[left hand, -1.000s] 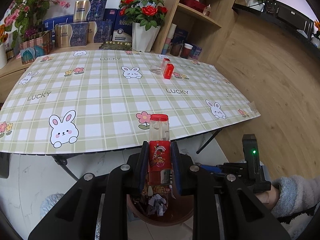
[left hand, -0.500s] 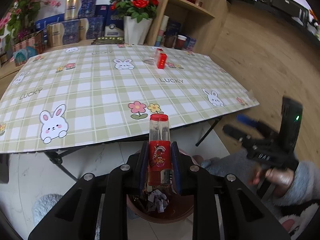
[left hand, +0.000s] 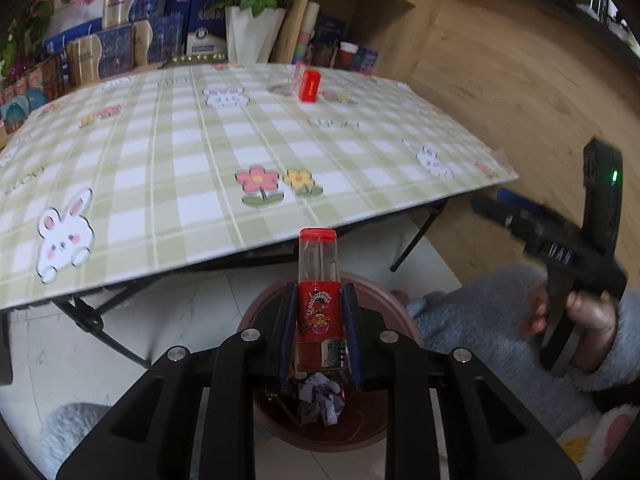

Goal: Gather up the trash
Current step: 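Open the right tool to drop the fork while the left tool releases the lighter, then raise both tools to the red cigarette box and clear wrapper on the table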

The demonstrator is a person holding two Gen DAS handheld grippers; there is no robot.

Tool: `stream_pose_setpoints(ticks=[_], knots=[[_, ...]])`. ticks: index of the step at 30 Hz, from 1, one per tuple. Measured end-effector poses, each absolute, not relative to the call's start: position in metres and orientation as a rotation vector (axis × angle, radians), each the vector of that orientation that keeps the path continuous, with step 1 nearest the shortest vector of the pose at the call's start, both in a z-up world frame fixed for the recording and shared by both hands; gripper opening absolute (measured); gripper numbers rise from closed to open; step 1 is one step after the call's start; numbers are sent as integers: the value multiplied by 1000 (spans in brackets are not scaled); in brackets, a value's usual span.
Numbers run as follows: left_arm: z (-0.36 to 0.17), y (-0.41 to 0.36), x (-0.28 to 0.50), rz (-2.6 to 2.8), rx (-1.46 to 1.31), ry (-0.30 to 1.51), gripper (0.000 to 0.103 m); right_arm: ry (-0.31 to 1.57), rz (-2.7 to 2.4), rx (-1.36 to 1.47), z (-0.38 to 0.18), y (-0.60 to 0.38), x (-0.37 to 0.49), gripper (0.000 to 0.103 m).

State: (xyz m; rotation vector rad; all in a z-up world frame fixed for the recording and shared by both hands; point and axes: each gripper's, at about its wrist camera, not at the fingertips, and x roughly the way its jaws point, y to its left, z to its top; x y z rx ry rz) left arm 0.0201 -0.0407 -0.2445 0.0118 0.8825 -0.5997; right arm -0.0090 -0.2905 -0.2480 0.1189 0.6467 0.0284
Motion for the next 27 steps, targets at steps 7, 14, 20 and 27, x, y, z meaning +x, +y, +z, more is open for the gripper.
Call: stream_pose_setpoints(ticks=[7, 14, 20, 27], knots=[[-258, -50, 21, -646, 27, 926, 22, 659, 21, 118, -252, -286, -9, 97], [-262, -60, 20, -695, 33, 931, 34, 678, 52, 52, -255, -268, -6, 97], [-259, -47, 26, -651, -45, 906, 74, 686, 52, 37, -257, -265, -5, 97], [-251, -26, 29, -513, -105, 847, 86, 696, 47, 37, -259, -264, -2, 97]])
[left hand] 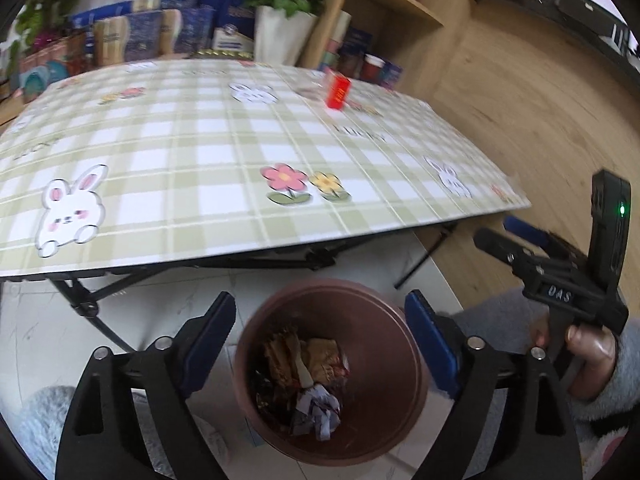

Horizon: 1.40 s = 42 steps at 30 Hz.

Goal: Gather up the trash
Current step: 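Raise both tools to the red cigarette box and clear wrapper on the table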

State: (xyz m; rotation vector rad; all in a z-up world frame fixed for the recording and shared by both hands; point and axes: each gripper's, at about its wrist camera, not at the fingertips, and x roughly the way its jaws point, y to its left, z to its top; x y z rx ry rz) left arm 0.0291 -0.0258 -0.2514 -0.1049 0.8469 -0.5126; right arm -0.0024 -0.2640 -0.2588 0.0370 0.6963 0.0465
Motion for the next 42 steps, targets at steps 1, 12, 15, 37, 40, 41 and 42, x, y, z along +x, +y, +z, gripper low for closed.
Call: stream_pose_setpoints(ticks=[1, 12, 15, 37, 40, 41, 42], knots=[[-250, -24, 29, -498, -108, 841, 88, 698, 47, 35, -259, -263, -2, 97], [-241, 4, 34, -378, -180, 785, 91, 695, 54, 15, -257, -260, -1, 97], [-236, 10, 38, -349, -192, 775, 92, 700, 67, 25, -255, -262, 2, 97], [-189, -59, 241, -450, -157, 810, 89, 642, 27, 233, -209, -327, 149, 97], [-193, -82, 279, -461, -175, 831, 77, 662, -31, 202, -210, -339, 168, 97], [-195, -90, 293, -453, -181, 836, 76, 669, -37, 194, -211, -342, 172, 97], [-198, -97, 307, -446, -191, 842, 75, 675, -47, 187, -212, -346, 178, 97]])
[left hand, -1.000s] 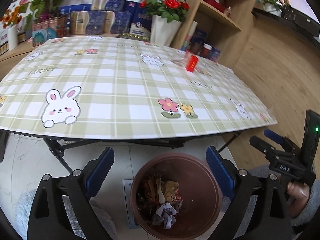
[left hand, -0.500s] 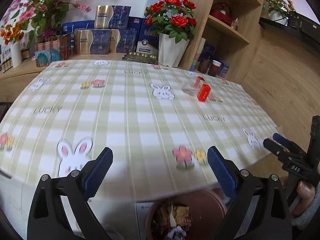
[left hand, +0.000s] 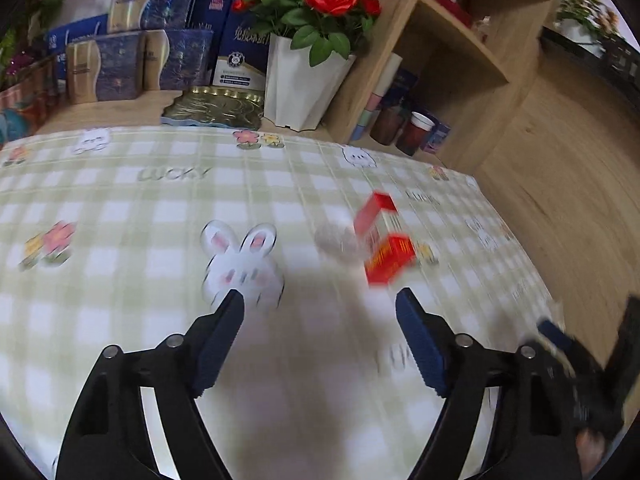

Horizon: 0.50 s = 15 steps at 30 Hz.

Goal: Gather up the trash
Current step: 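Raise both tools to the red cigarette box and clear wrapper on the table, then grasp the clear plastic wrapper with the left tool while the right tool grasps the red box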

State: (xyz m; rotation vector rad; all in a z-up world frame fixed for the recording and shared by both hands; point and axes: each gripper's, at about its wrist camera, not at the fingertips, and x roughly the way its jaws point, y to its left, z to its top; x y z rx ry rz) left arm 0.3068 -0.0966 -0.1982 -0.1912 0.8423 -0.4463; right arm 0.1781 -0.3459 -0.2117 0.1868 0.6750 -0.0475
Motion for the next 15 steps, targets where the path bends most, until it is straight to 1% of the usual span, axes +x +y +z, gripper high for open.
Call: stream_pose_setpoints(ticks=[2, 4, 9, 10, 11, 12, 13, 14, 15], knots=[[-208, -108, 336, -424, -248, 871, 62, 683, -63, 178, -214, -354, 187, 97], [-217, -114, 355, -418, -313, 907, 58, 686, -76, 180, -217, -361, 192, 97], [-240, -126, 385, -417, -462, 967, 58, 695, -88, 210, -224, -378, 198, 97], [-243, -128, 388, -409, -474, 975, 56, 697, -91, 211, -225, -379, 198, 97], [-248, -130, 392, -411, -492, 984, 48, 700, -91, 211, -226, -381, 199, 97], [-249, -132, 394, -413, -497, 990, 43, 702, -90, 212, -227, -381, 199, 97], [-252, -134, 395, -419, -503, 1000, 17, 702, -85, 217, -228, -382, 200, 97], [-254, -134, 395, -444, -518, 1004, 10, 701, -79, 223, -229, -382, 200, 97], [-255, -132, 393, -470, -536, 996, 8, 702, -78, 224, -229, -381, 201, 97]])
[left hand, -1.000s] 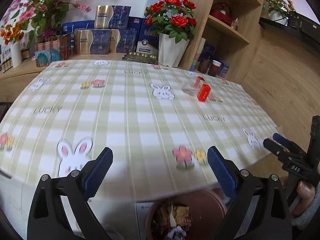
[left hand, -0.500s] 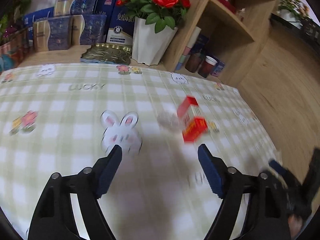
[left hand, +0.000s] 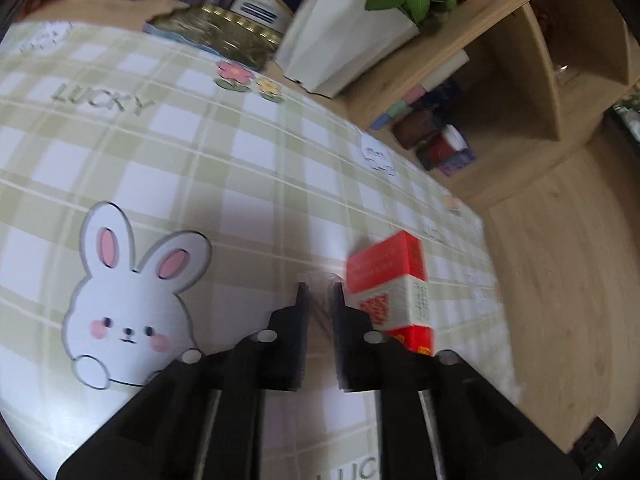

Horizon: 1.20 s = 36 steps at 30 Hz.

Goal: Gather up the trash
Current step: 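Grasp the clear plastic wrapper with the left tool while the right tool grasps the red box, then carry both items over the bin and open the right tool to drop the red box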

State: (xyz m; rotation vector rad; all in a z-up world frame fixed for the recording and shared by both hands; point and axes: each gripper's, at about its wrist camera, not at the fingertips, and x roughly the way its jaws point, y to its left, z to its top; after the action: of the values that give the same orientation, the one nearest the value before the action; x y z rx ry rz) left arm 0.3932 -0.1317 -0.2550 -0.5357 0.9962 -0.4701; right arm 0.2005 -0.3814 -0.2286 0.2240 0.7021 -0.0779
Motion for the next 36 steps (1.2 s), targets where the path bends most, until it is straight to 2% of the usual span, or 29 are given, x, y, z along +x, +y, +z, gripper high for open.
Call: stream_pose_setpoints(ticks=[2, 11, 16, 21, 26, 27, 28, 30, 36], knots=[[-253, -125, 387, -481, -517, 976, 3, 702, -72, 225, -228, -380, 202, 97], [-227, -44, 327, -454, -407, 885, 3, 659, 21, 131, -211, -335, 232, 97], [-217, 1, 291, -392, -302, 851, 3, 681, 107, 86, -208, -306, 278, 97], [-207, 43, 265, -327, -316, 828, 3, 748, 123, 67, -221, -285, 328, 96], [-201, 71, 237, -293, -371, 806, 3, 865, 44, 60, -246, -274, 372, 81], [-200, 73, 232, -292, -366, 802, 3, 885, 42, 58, -249, -273, 376, 72], [-199, 74, 229, -292, -360, 802, 3, 915, 43, 65, -254, -274, 379, 52], [-195, 78, 224, -295, -364, 796, 3, 949, 42, 117, -259, -279, 377, 27], [-183, 74, 210, -335, -344, 777, 3, 907, 88, 152, -243, -286, 331, 26]])
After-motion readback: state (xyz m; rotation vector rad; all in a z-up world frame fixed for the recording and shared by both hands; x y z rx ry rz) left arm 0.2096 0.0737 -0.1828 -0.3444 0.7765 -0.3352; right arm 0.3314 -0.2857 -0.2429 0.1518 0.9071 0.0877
